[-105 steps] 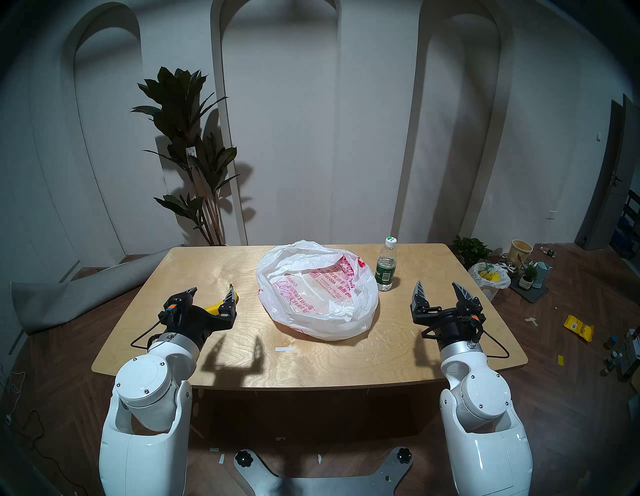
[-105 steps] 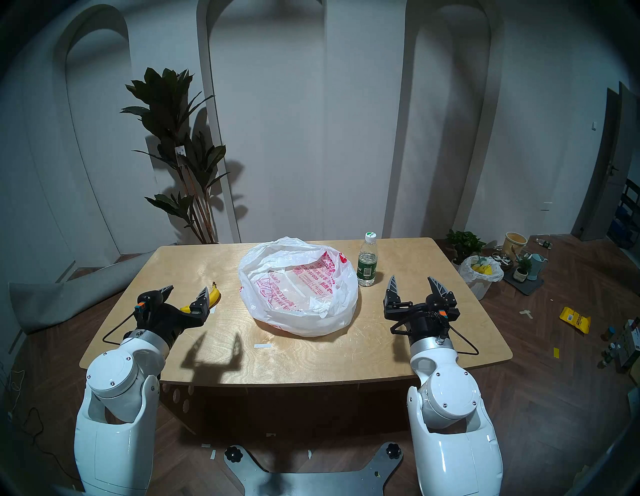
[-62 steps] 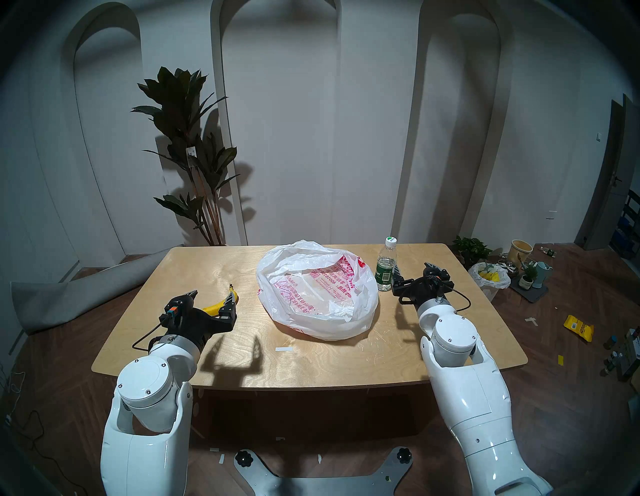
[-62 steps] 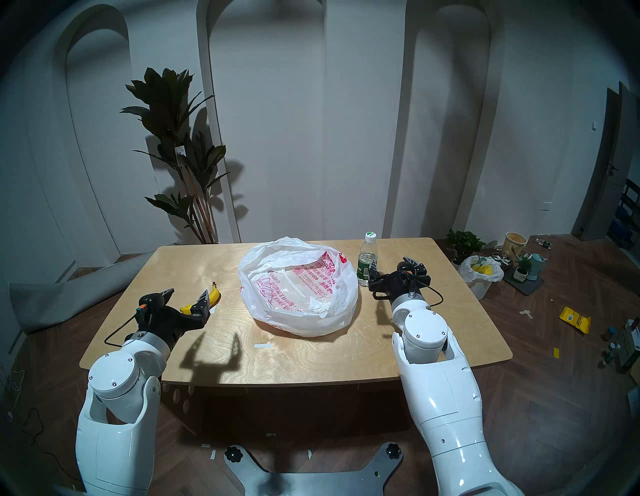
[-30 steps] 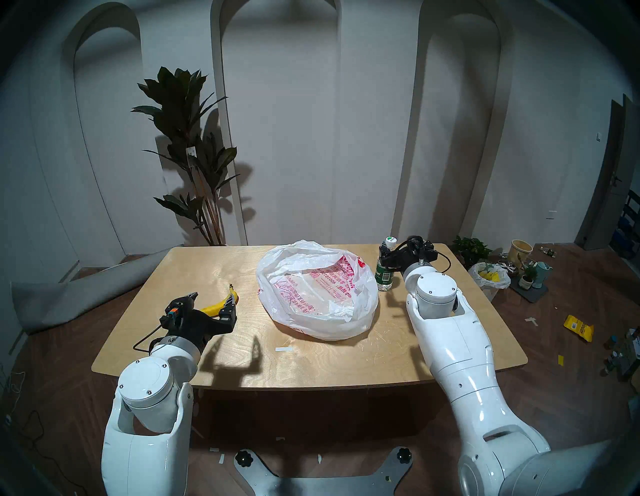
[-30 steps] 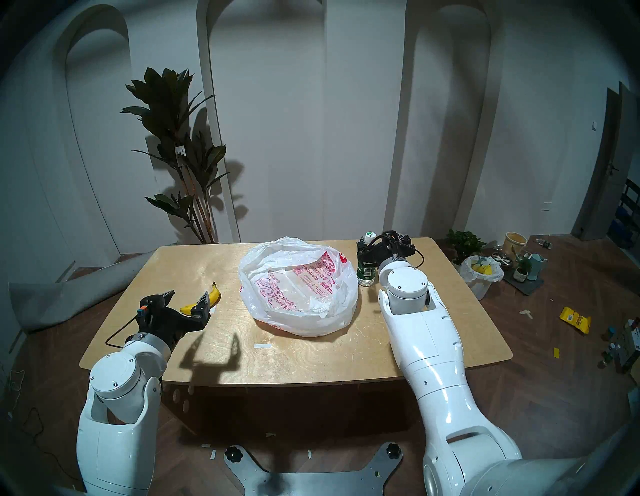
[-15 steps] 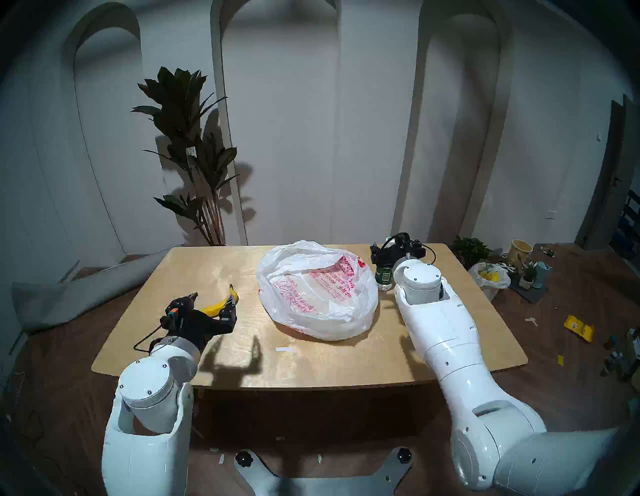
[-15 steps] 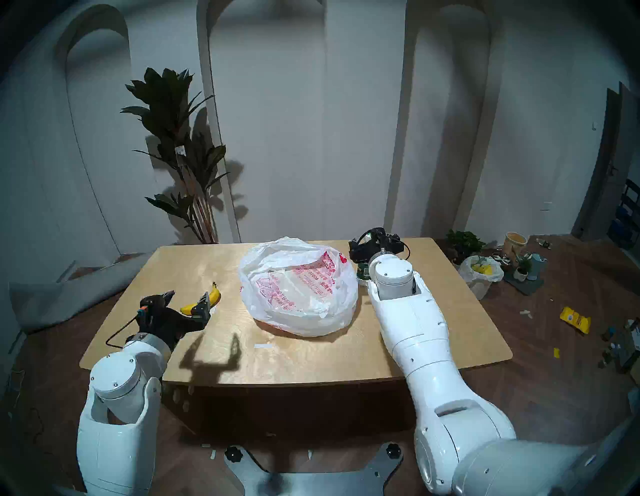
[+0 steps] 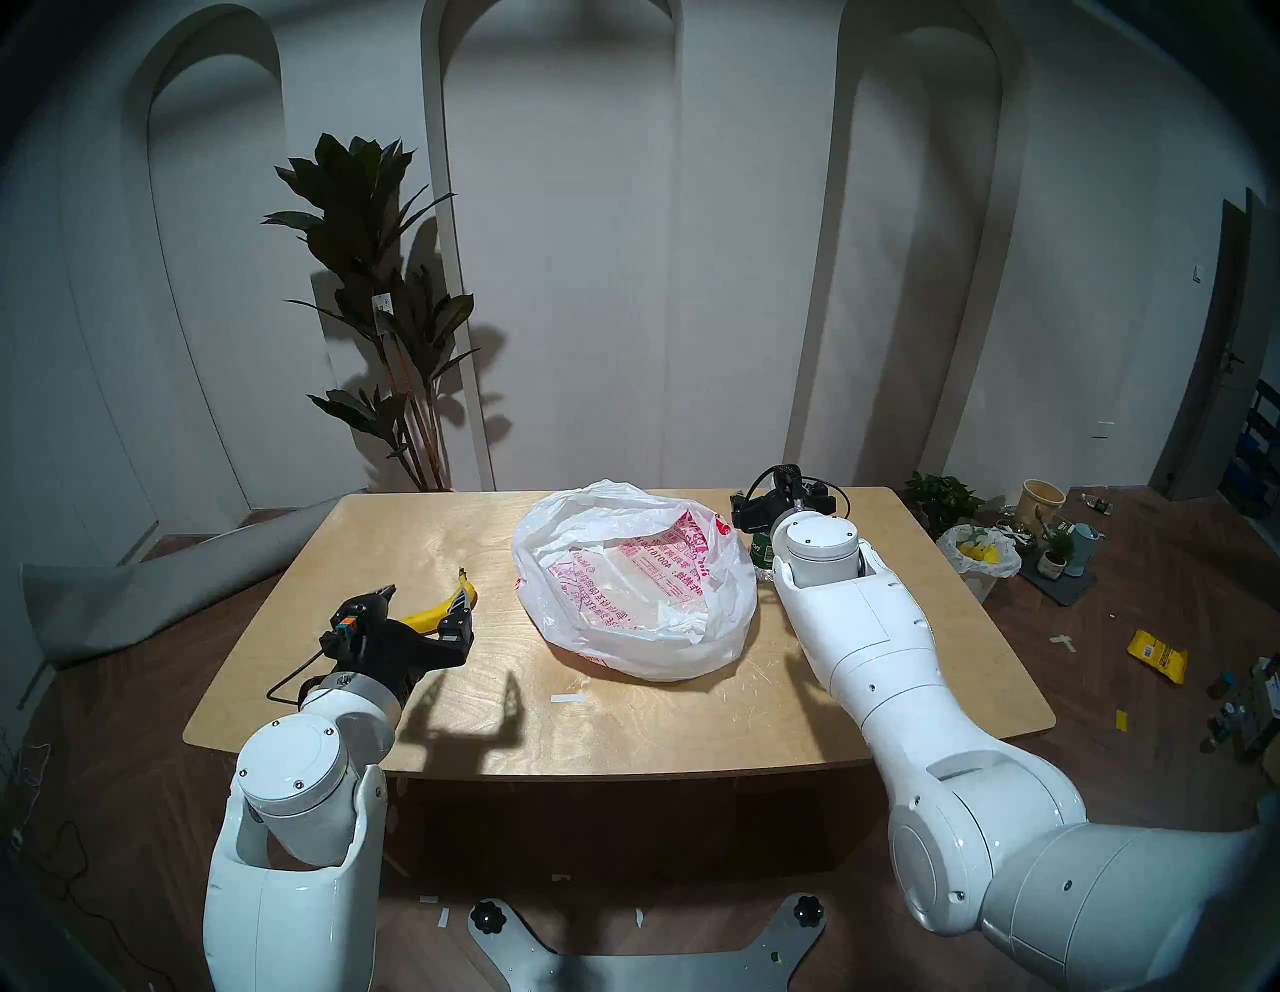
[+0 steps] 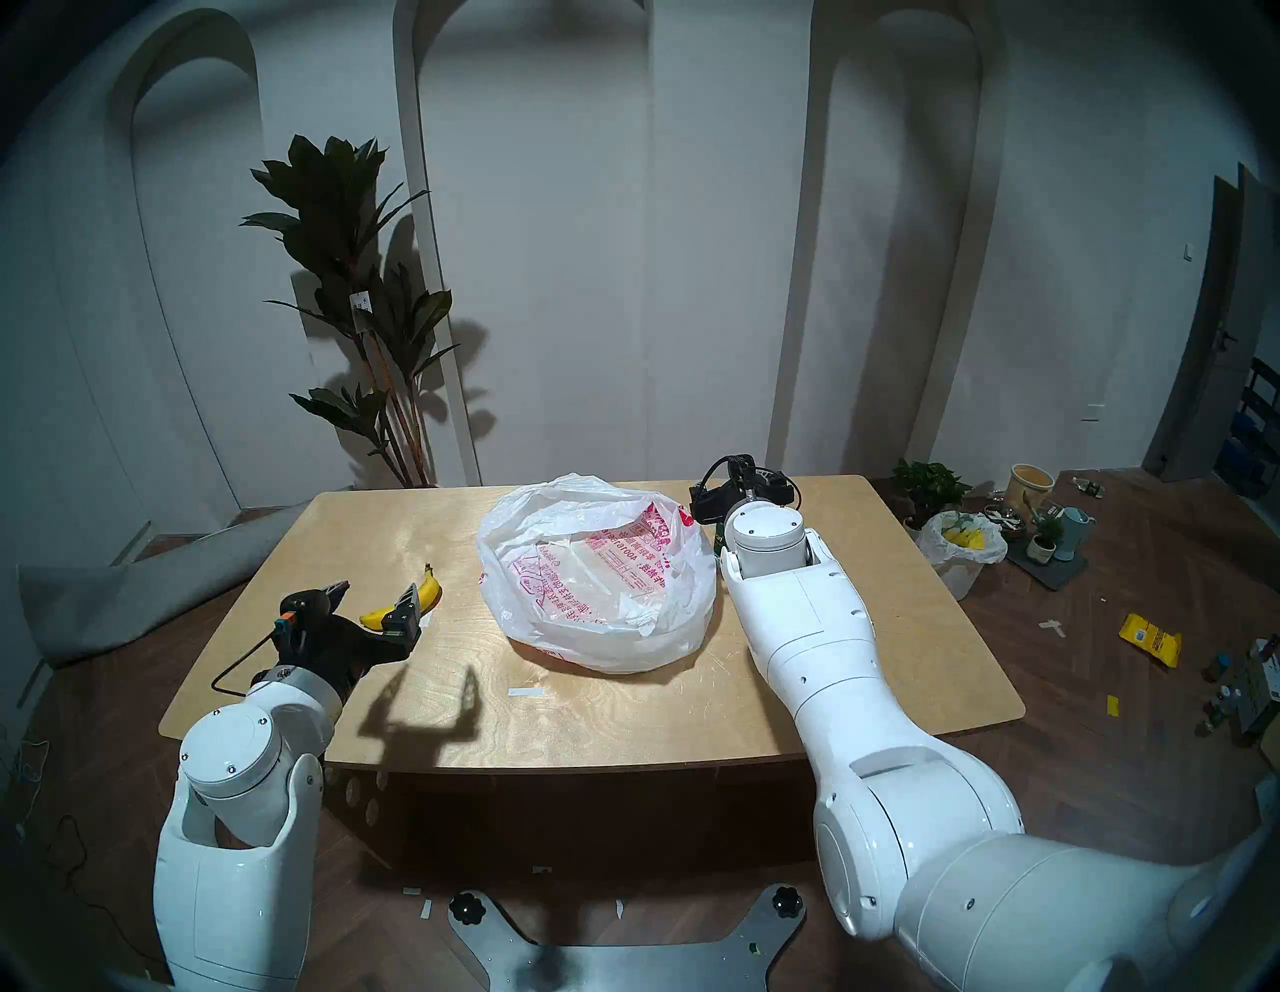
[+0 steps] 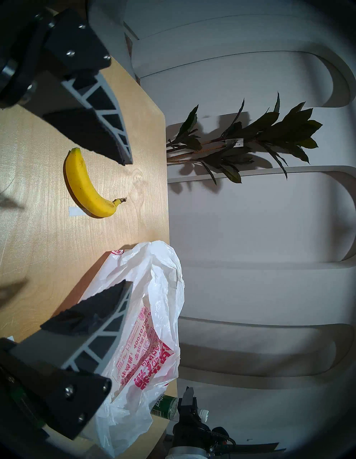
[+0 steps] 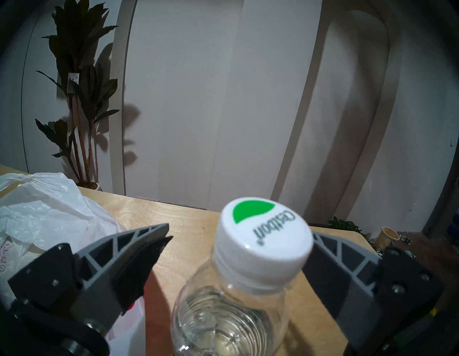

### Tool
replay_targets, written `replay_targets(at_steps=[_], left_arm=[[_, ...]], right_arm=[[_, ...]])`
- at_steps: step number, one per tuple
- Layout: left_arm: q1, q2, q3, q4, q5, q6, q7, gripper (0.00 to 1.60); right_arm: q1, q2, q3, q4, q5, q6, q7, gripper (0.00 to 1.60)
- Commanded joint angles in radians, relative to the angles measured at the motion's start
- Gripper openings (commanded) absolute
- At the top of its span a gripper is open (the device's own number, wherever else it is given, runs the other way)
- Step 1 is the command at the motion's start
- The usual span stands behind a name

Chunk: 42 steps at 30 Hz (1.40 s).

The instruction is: Bag the groceries: heavy items first, fragile items on top

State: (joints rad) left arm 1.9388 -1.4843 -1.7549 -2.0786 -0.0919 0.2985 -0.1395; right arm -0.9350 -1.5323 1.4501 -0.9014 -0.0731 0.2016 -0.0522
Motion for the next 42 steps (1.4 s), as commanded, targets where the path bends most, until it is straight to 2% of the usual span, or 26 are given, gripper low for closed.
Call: replay_targets(at_steps=[1,9,14,15,24,31,38,42], left_arm=[[-0.011,0.002,0.001,-0.021,0.000,-0.006,-0.001,1.60],[-0.011,0.002,0.001,-0.026,0.000,-0.007,-0.002,1.60],[-0.010,0.002,0.001,-0.028,0.000,-0.007,-0.002,1.60],[-0.010,0.002,0.001,-0.029,0.000,-0.007,-0.002,1.60],[-0.010,0.002,0.001,-0.028,0.000,-0.006,-0.002,1.60],[-0.009,0.002,0.001,-0.031,0.000,-0.007,-0.002,1.60],[-0.007,0.002,0.001,-0.036,0.001,-0.006,-0.003,1.60],[-0.004,0.002,0.001,-0.041,0.001,-0.006,-0.003,1.60]], right_arm=[[0.106,-0.016,0.001,0.054,-0.001,-0.019,-0.002,0.00],[0.191,-0.020,0.004,0.180,0.001,-0.053,-0.006,0.00],[0.240,-0.024,0.013,0.225,0.007,-0.090,-0.008,0.00],[0.229,-0.026,0.016,0.202,0.007,-0.100,-0.008,0.00],[0.291,-0.061,0.022,0.150,0.022,-0.140,-0.008,0.00],[0.327,-0.115,0.013,0.115,0.047,-0.203,0.008,0.00],[0.270,-0.169,-0.021,0.035,0.070,-0.301,0.048,0.00],[0.210,-0.177,-0.029,-0.014,0.087,-0.362,0.060,0.00]])
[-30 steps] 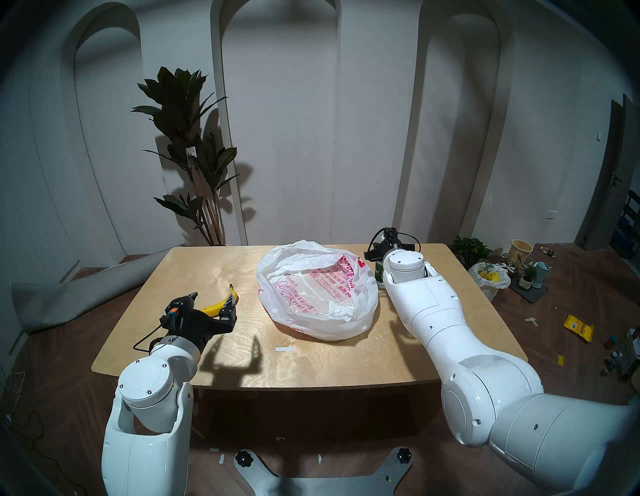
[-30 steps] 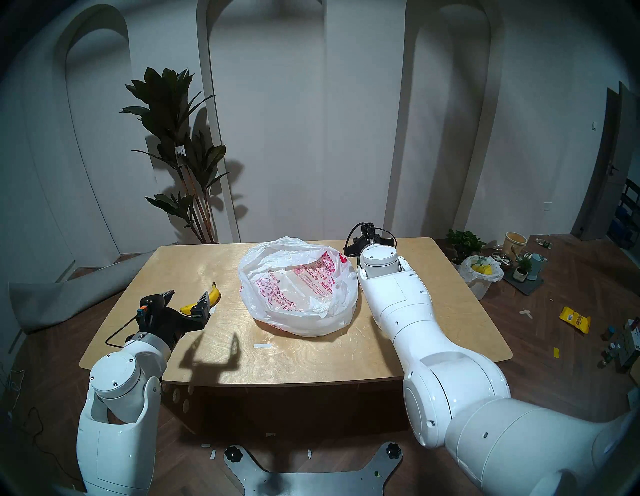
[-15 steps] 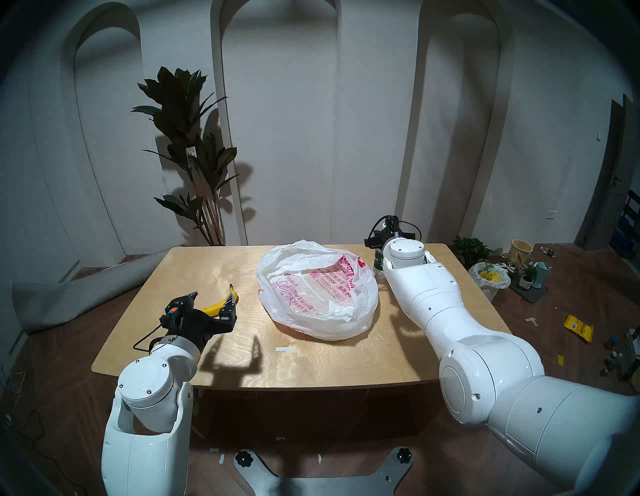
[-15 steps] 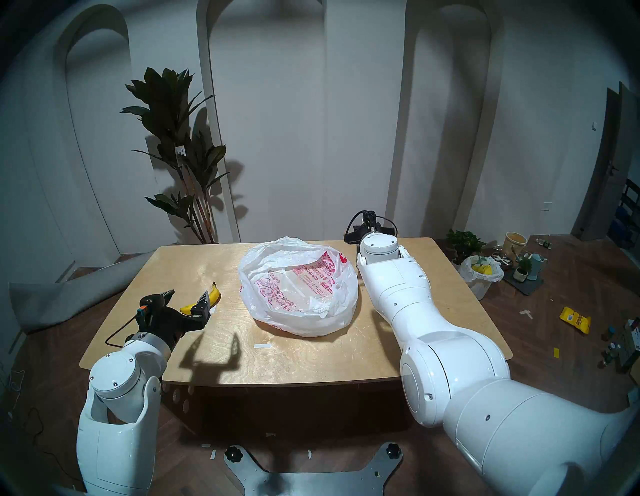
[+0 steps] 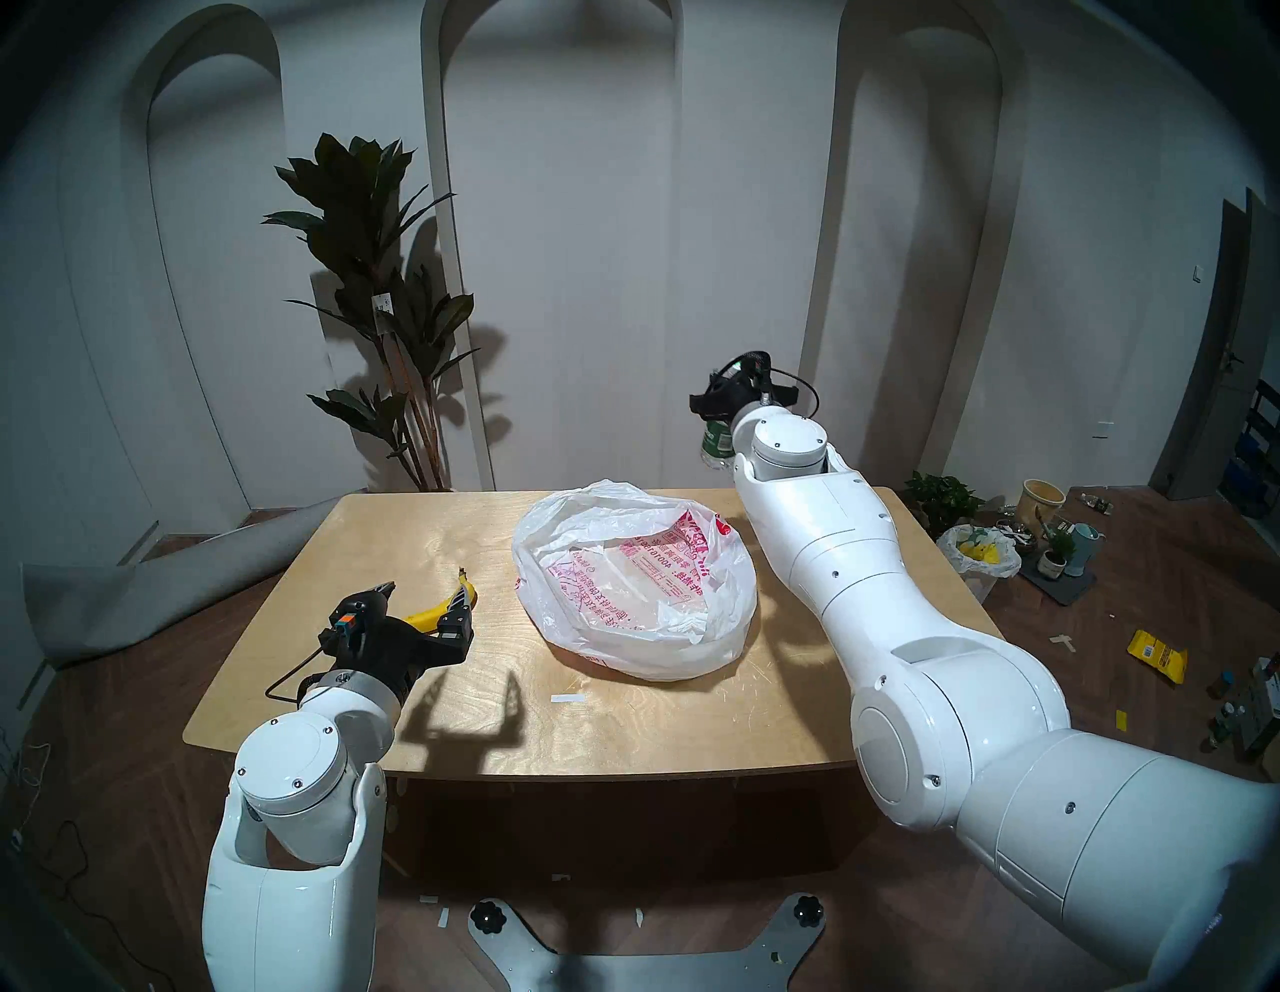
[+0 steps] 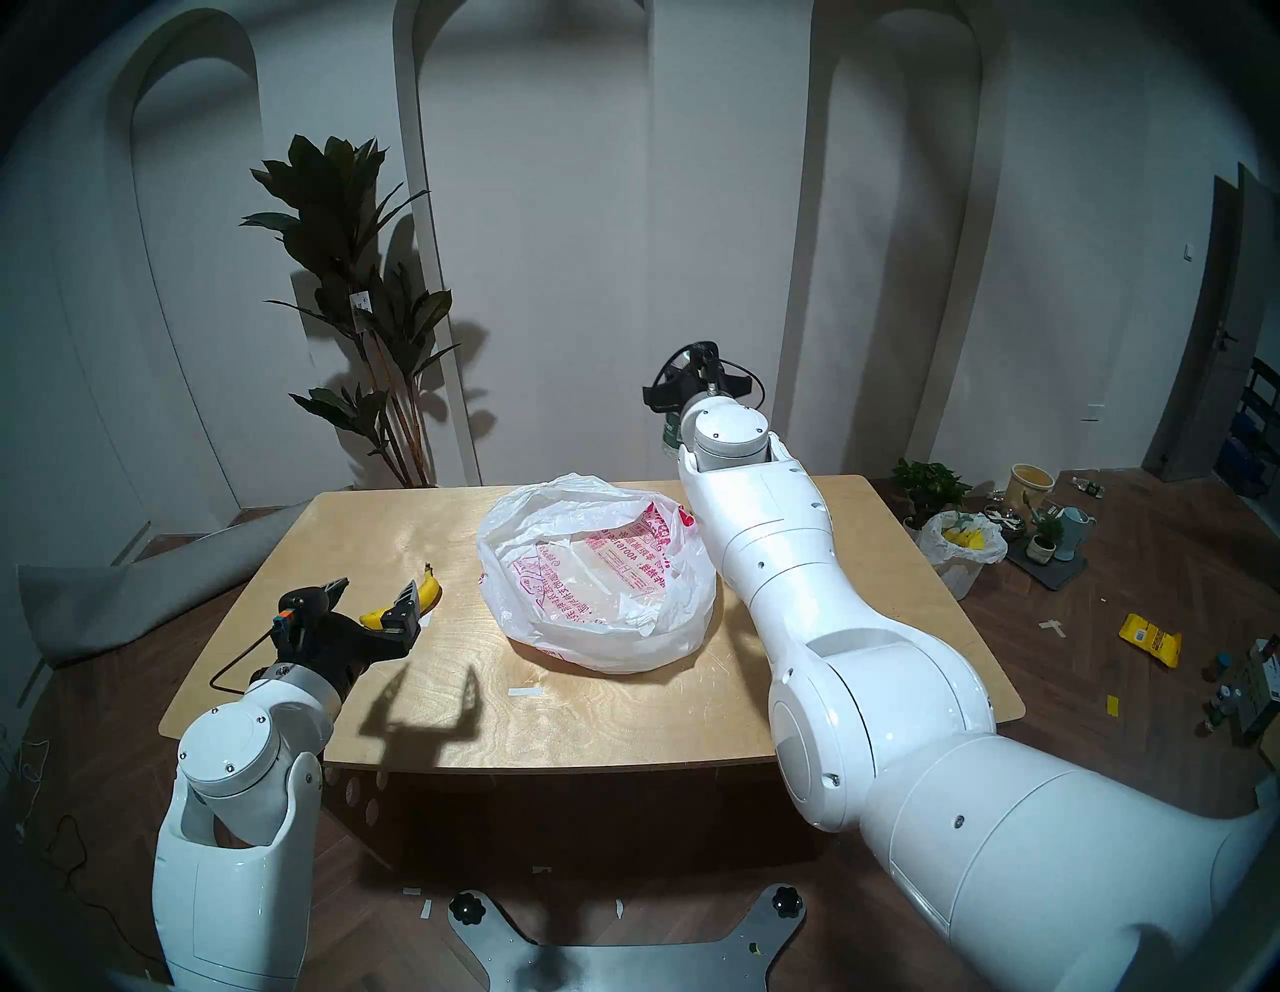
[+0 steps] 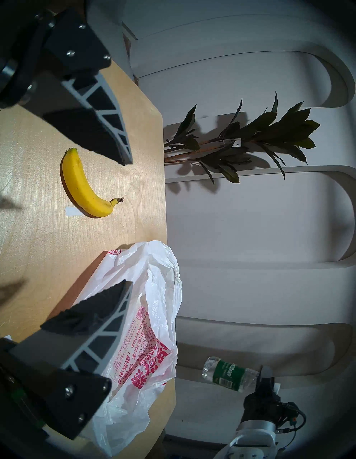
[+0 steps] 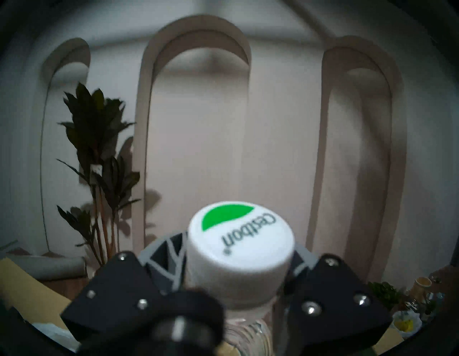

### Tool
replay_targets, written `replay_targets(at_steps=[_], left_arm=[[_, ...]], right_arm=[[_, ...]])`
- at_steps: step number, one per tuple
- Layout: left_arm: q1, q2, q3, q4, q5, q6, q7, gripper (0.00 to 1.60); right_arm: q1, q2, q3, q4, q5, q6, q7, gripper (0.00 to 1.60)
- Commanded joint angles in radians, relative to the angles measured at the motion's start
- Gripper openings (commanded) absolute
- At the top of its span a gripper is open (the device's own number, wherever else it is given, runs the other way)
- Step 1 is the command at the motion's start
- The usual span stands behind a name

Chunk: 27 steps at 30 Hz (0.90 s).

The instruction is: Bag the groceries: heavy items first, fragile items on top

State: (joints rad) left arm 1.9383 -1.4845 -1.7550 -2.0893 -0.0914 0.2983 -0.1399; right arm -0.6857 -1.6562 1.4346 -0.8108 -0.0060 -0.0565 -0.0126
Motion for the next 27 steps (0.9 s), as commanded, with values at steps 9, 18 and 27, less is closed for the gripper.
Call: replay_targets(at_steps=[9,18,27], left_arm=[[-0.002,0.002,0.001,-0.032,0.001,-0.005,-0.002,1.60],[-0.001,0.002,0.001,-0.034,0.001,-0.004,-0.002,1.60],[0.000,0.002,0.001,-0.036,0.002,-0.003,-0.003,1.60]], right_arm=[[-0.180,0.017,-0.038,-0.189,0.013,-0.161,0.020,0.00],[-0.332,0.041,-0.083,-0.284,0.001,-0.204,0.049,0.00],[-0.422,0.028,-0.111,-0.370,-0.018,-0.131,0.027,0.00]])
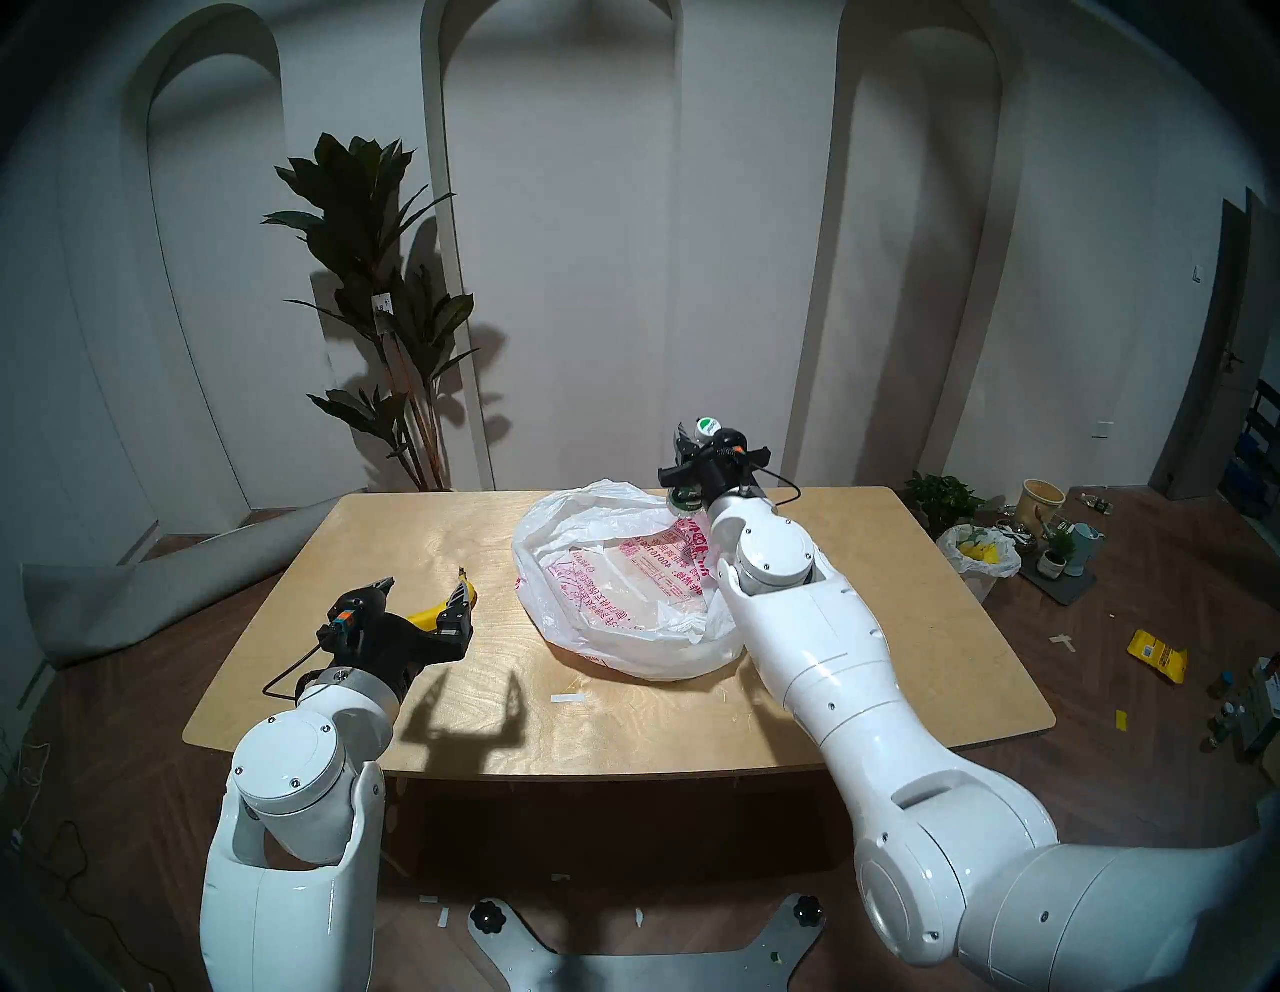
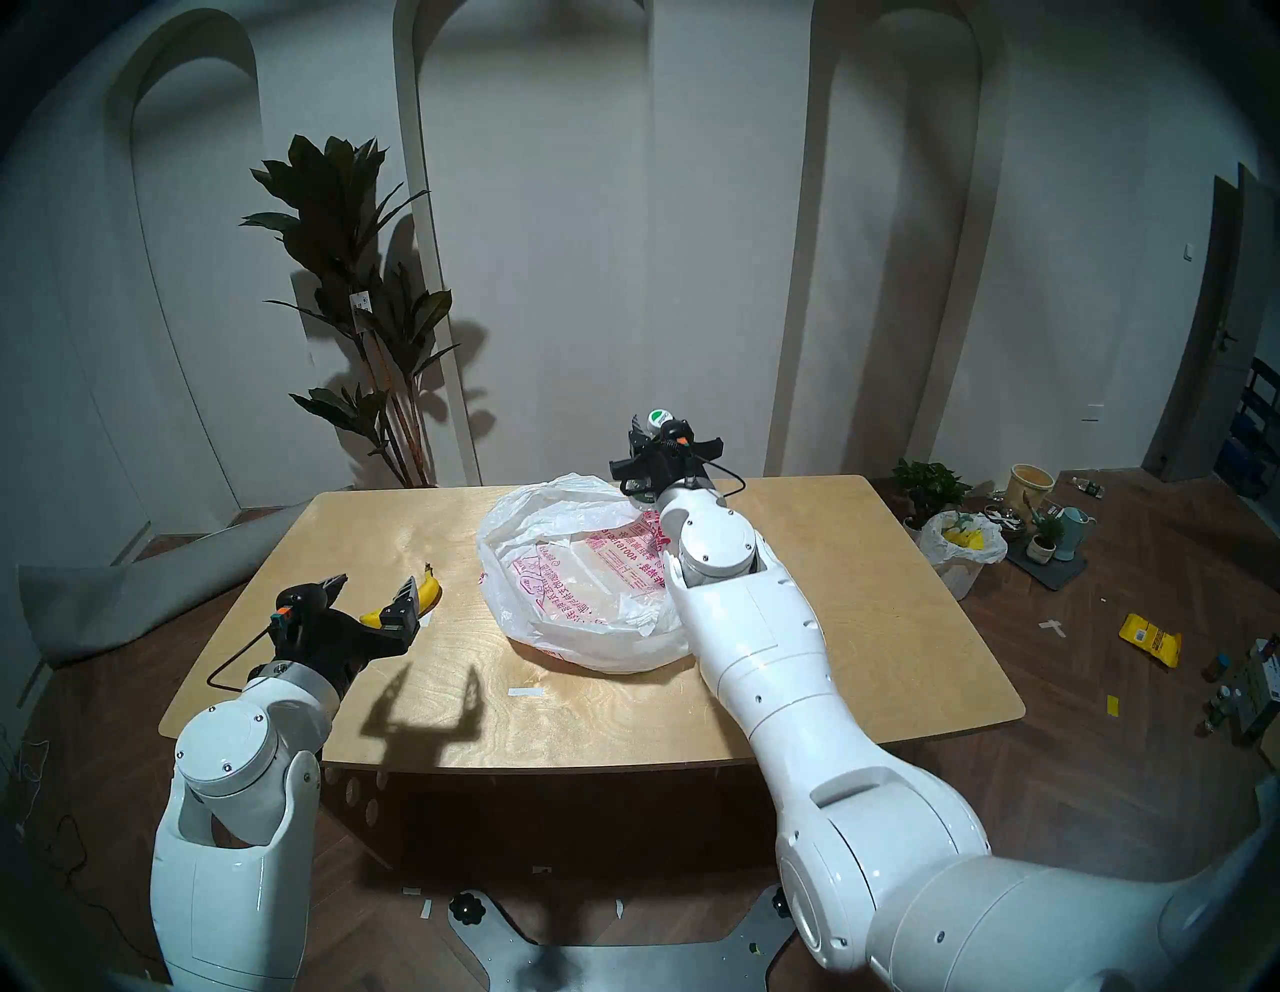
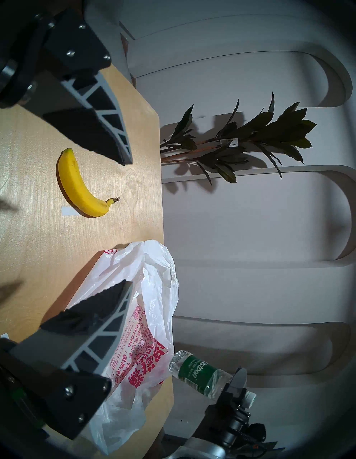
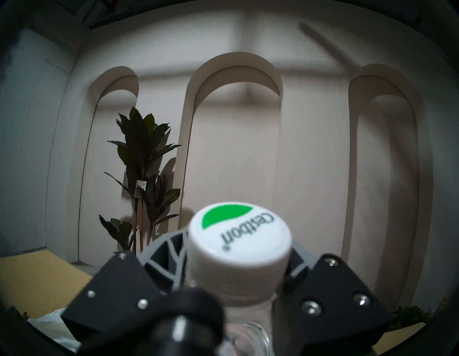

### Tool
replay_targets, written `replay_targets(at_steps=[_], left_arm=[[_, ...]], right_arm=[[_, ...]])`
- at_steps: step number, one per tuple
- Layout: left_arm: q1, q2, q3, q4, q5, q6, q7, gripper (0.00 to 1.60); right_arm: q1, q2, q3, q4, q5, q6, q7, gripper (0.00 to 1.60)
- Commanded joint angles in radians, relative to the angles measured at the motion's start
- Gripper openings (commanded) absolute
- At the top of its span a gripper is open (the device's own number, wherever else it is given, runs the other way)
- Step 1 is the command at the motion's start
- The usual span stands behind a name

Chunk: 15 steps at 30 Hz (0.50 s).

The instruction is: Bag the groceries: heavy items first, fragile items on top

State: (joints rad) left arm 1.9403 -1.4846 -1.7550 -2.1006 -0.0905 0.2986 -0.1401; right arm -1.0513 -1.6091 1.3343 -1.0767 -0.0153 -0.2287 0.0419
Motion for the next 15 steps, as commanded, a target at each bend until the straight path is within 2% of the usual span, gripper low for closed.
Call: replay_targets(at_steps=[1,4,6,8,9,11,15], left_arm=[[-0.002,0.003,0.001,-0.025,0.001,-0.003,-0.002,1.60],[-0.001,0.003,0.001,-0.026,0.001,-0.003,-0.002,1.60],[-0.001,0.003,0.001,-0.026,0.001,-0.003,-0.002,1.60],[-0.001,0.003,0.001,-0.026,0.001,-0.003,-0.002,1.60],[-0.001,0.003,0.001,-0.026,0.001,-0.003,-0.002,1.60],[-0.002,0.002,0.001,-0.025,0.001,-0.003,-0.002,1.60],[-0.003,0.002,0.001,-0.023,0.001,-0.004,-0.002,1.60]], right_arm=[[-0.069,-0.016,-0.013,-0.115,-0.019,0.072,-0.038,0.00],[-0.086,-0.018,-0.013,-0.128,-0.024,0.114,-0.049,0.00],[-0.073,-0.034,-0.017,-0.116,-0.055,0.184,-0.101,0.00],[-0.036,-0.051,-0.021,-0.071,-0.063,0.231,-0.121,0.00],[-0.036,-0.051,-0.021,-0.071,-0.063,0.231,-0.121,0.00],[0.022,-0.074,-0.028,0.011,-0.075,0.286,-0.146,0.00],[0.040,-0.093,-0.033,0.060,-0.101,0.303,-0.155,0.00]])
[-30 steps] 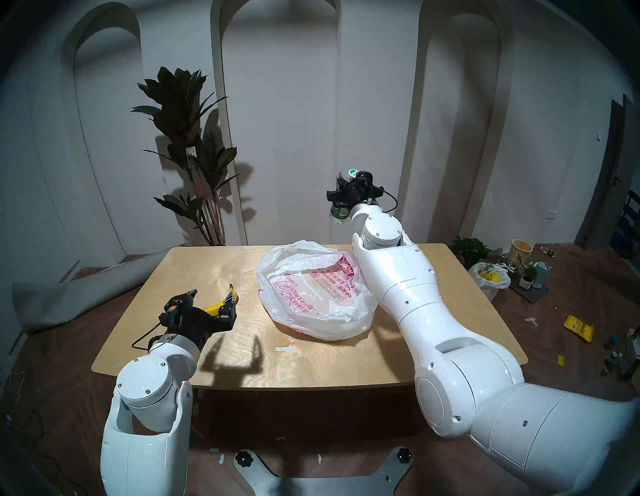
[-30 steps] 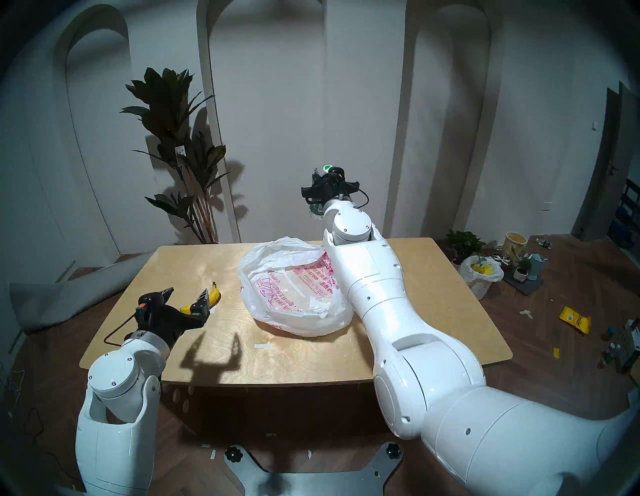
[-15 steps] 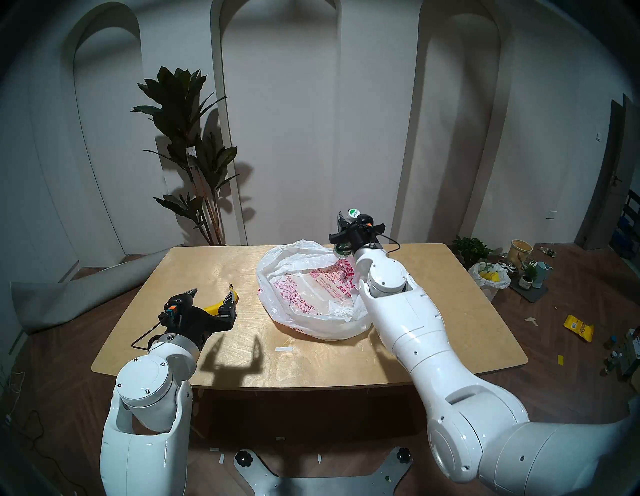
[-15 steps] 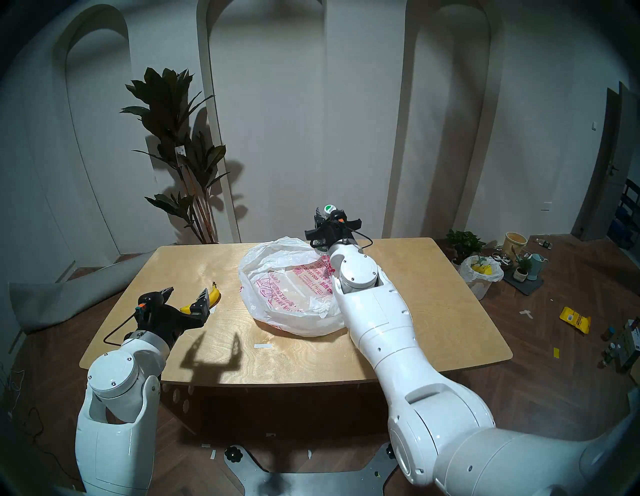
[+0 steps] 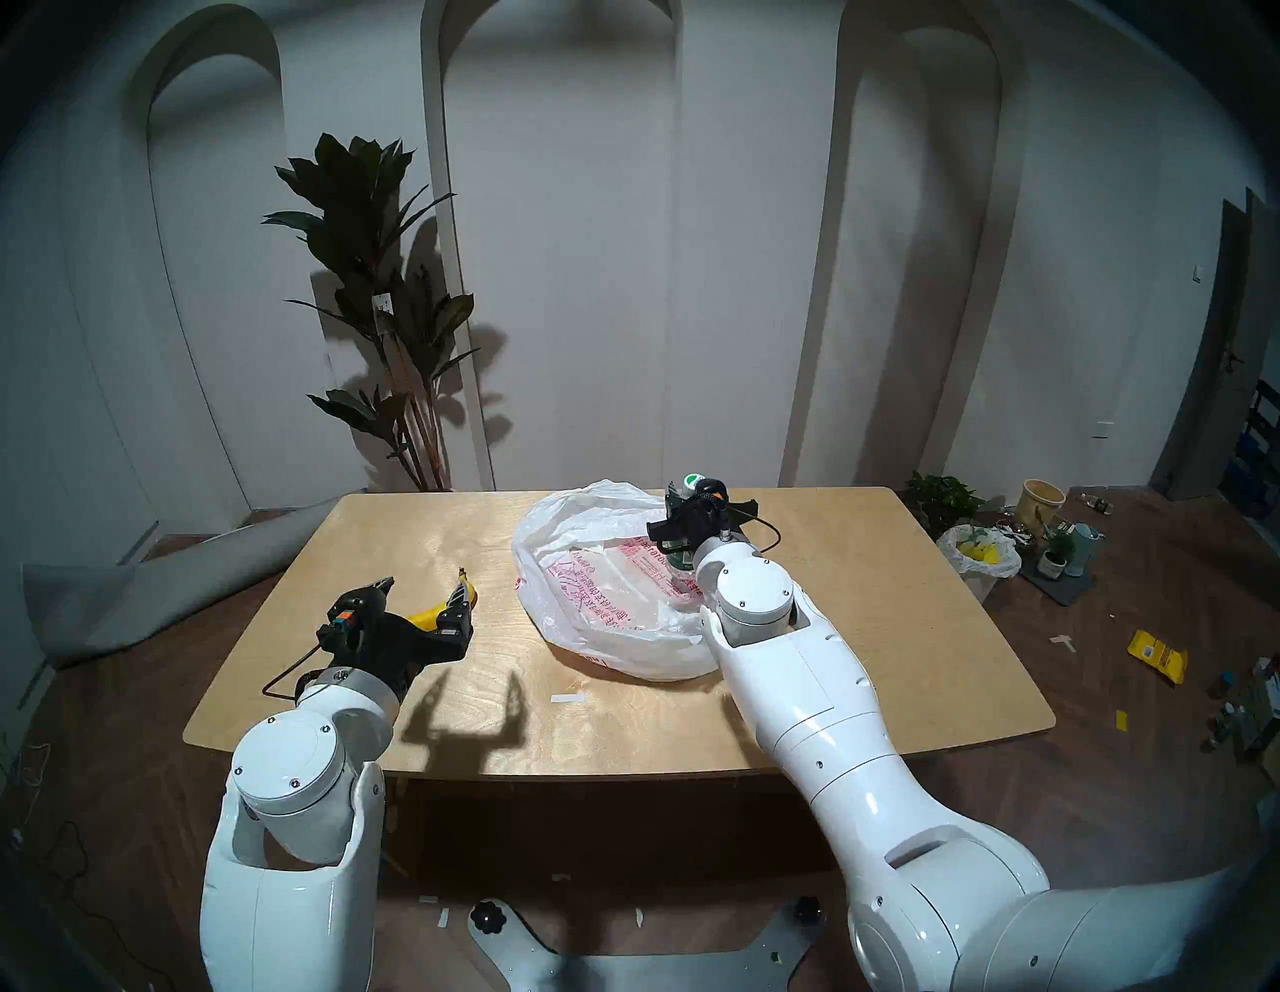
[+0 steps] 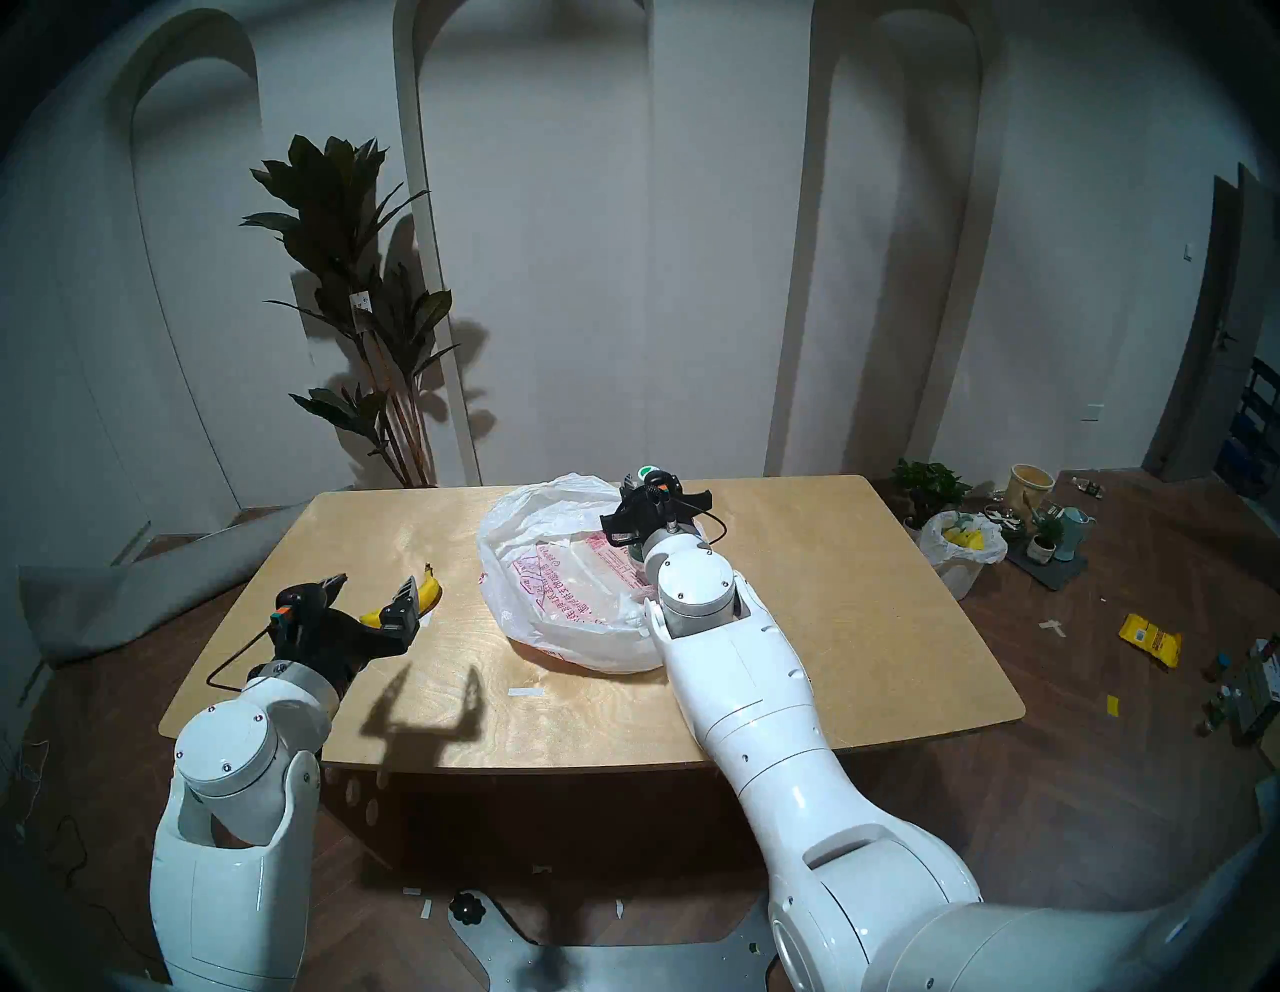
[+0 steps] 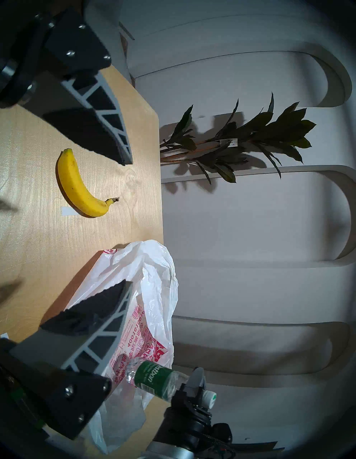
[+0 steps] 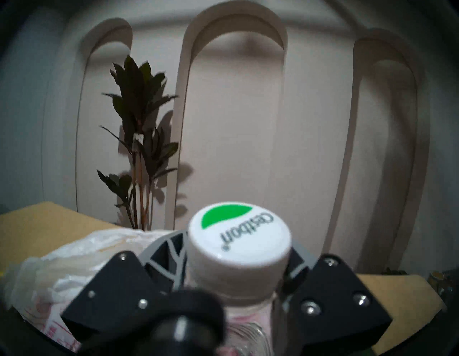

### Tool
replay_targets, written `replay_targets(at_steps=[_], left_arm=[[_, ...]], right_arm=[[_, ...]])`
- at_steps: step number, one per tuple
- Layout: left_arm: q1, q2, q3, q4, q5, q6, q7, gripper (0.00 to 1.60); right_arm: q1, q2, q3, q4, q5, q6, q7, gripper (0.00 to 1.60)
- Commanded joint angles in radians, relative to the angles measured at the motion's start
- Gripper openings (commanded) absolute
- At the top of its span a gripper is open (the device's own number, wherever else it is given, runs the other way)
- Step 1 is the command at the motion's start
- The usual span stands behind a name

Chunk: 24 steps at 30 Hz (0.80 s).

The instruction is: Bag the groceries: heavy items first, fragile items on top

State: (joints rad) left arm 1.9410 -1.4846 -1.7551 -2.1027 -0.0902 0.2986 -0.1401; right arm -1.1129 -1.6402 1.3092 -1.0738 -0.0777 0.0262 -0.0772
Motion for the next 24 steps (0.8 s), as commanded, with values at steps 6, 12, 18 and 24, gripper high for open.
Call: replay_targets(at_steps=[6,12,18,24], left_arm=[[-0.005,0.002,0.001,-0.019,0.000,-0.004,-0.002,1.60],[-0.004,0.002,0.001,-0.020,0.000,-0.004,-0.002,1.60],[-0.003,0.002,0.001,-0.023,0.001,-0.003,-0.002,1.60],[-0.002,0.002,0.001,-0.024,0.001,-0.003,-0.003,1.60]], right_arm=[[0.180,-0.116,-0.015,0.170,-0.080,0.092,-0.080,0.00],[0.237,-0.136,-0.005,0.257,-0.086,0.089,-0.098,0.00],[0.290,-0.134,0.030,0.405,-0.062,-0.018,-0.134,0.00],[0.262,-0.110,0.061,0.414,-0.043,-0.108,-0.160,0.00]])
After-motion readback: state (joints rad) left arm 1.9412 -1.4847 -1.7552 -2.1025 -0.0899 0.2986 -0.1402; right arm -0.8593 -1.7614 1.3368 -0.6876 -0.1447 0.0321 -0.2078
